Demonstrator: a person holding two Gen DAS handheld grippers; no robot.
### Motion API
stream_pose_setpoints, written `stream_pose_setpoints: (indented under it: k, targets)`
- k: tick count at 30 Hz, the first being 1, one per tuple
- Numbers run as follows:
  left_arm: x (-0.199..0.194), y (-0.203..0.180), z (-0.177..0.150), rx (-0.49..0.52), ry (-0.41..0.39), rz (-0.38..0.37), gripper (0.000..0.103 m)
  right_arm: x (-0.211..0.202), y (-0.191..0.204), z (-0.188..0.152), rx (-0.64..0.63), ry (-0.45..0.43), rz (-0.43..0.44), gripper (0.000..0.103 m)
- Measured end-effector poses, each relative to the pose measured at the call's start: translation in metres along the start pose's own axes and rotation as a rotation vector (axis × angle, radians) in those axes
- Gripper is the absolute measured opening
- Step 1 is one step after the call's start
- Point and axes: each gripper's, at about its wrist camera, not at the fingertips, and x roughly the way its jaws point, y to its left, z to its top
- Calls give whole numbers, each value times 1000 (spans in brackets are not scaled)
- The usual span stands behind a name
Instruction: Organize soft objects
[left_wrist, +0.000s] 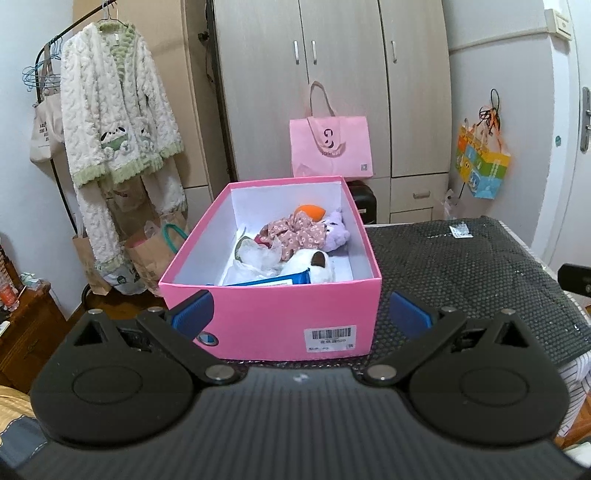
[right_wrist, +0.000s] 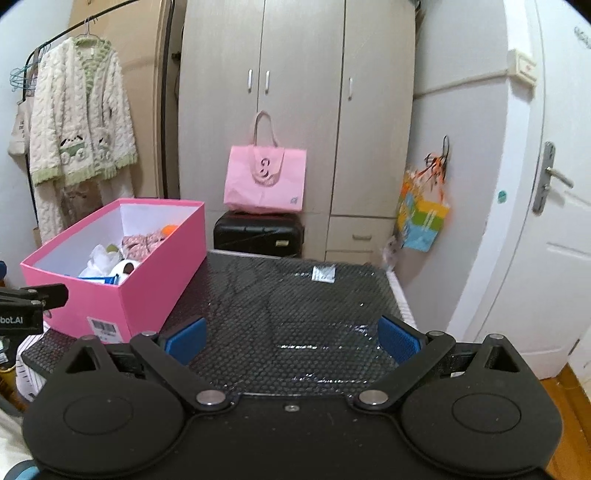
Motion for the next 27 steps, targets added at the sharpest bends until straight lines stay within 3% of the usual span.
stream_pose_setpoints:
  k: [7, 19, 27]
  targets:
    - [-4, -4, -6, -8, -73, 40, 103, -4, -4, -1, 22, -27, -5, 101]
    - [-12, 0, -11, -19, -199, 27, 103, -2, -8, -3, 65, -26, 31, 101]
    - [-15, 2, -12, -27, -198, -3, 103, -2, -6, -5, 56, -18, 30, 101]
